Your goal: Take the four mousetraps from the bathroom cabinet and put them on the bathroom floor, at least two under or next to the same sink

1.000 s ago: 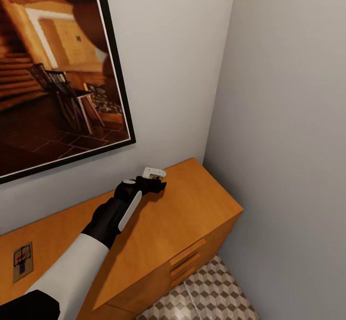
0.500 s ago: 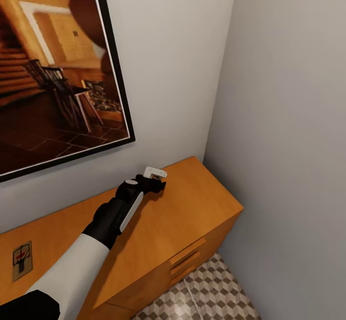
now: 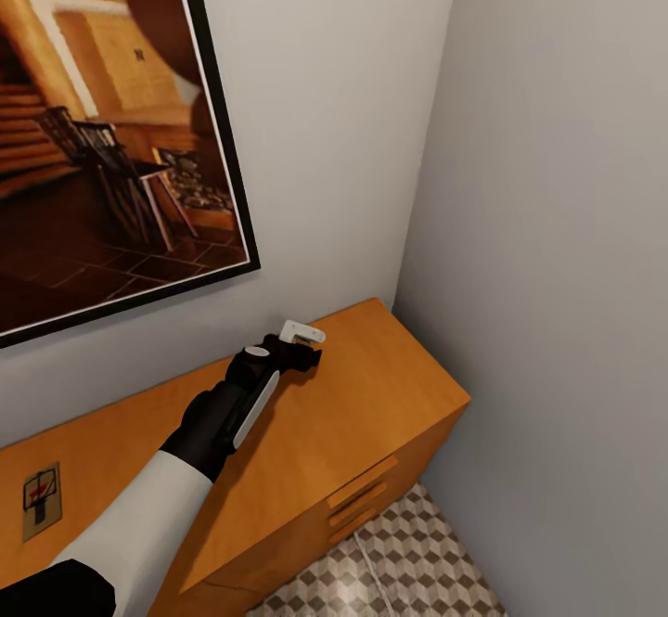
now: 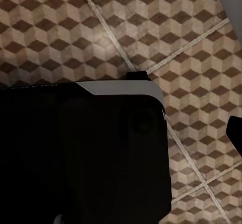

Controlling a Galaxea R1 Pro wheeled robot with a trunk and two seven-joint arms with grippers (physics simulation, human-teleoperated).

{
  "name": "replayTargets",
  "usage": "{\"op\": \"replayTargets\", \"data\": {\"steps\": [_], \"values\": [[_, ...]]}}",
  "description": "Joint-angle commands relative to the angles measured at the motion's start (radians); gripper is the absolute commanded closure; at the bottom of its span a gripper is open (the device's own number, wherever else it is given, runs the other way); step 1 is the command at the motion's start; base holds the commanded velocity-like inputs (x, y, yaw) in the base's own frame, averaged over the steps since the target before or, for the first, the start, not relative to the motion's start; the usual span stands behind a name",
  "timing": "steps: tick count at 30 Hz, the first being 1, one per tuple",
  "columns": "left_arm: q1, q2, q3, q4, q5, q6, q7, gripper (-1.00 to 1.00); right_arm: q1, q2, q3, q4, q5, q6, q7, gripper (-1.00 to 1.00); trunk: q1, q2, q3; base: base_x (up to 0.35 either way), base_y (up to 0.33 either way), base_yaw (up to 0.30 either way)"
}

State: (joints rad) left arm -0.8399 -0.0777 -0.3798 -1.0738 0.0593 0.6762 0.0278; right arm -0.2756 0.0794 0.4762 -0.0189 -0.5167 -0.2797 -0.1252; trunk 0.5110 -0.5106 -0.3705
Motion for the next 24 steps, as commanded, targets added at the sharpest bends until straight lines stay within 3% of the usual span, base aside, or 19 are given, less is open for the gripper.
{"op": "replayTargets", "data": {"steps": [1, 24], "values": [[-0.001, 0.000, -0.001, -0.001, 0.006, 0.005, 0.003, -1.00, -0.001, 0.000, 0.009, 0.000, -0.007, -0.003, -0.004, -1.00, 0.000, -0.001, -0.002, 0.000, 0.000, 0.000], [-0.001, 0.001, -0.002, -0.004, 0.006, 0.006, 0.003, -1.00, -0.001, 0.000, 0.009, 0.000, -0.007, -0.003, -0.004, -1.00, 0.000, -0.001, -0.024, 0.000, 0.000, 0.000]]}}
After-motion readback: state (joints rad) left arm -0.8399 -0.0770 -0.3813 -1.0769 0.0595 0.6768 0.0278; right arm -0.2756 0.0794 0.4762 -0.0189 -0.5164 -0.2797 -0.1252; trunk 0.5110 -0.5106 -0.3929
